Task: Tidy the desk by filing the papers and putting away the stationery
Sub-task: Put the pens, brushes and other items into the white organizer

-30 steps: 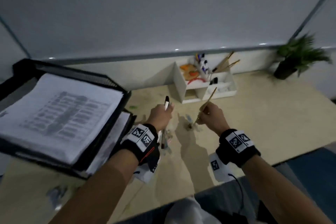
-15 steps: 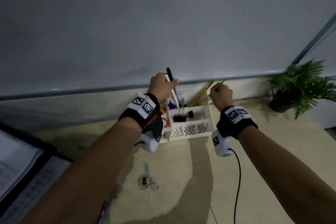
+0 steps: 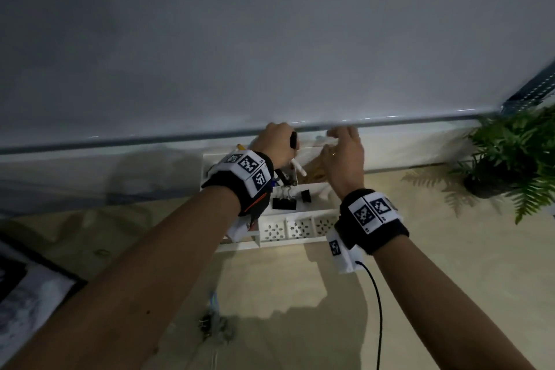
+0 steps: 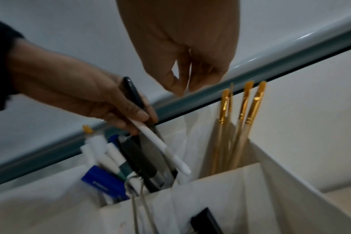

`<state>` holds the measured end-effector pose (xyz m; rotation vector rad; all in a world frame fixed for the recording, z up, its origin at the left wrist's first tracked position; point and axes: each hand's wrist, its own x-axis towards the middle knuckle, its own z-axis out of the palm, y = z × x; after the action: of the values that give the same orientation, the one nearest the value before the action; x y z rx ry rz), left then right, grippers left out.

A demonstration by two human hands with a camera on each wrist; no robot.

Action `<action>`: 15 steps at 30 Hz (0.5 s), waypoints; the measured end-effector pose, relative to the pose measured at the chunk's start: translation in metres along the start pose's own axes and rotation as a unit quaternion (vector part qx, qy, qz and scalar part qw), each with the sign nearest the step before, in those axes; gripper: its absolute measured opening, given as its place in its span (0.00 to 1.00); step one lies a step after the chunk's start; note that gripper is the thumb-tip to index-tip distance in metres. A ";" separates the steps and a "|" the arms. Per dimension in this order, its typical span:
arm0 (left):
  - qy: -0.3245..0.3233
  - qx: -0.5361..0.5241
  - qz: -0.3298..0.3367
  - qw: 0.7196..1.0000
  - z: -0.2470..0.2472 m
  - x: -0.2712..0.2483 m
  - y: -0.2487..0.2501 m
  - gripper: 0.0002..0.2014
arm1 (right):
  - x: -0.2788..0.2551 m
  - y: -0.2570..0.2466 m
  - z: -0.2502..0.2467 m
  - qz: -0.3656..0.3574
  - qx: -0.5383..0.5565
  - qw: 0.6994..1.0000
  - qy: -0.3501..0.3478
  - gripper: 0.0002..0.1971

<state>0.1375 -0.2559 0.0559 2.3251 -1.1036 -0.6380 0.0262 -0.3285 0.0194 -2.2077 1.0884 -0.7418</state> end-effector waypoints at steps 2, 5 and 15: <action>-0.017 0.017 0.003 1.000 0.003 0.002 -0.004 0.06 | -0.001 -0.004 0.010 -0.028 -0.028 0.990 -0.134 0.17; -0.031 0.048 0.008 0.998 0.002 0.000 -0.009 0.08 | 0.005 -0.005 0.022 -0.026 -0.062 0.960 -0.273 0.13; 0.005 0.044 0.010 0.999 -0.013 0.002 -0.013 0.12 | 0.016 -0.015 0.027 -0.045 0.000 0.954 -0.296 0.13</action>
<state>0.1535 -0.2473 0.0578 2.3845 -1.1705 -0.5803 0.0608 -0.3274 0.0147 -2.2666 0.6836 -0.0838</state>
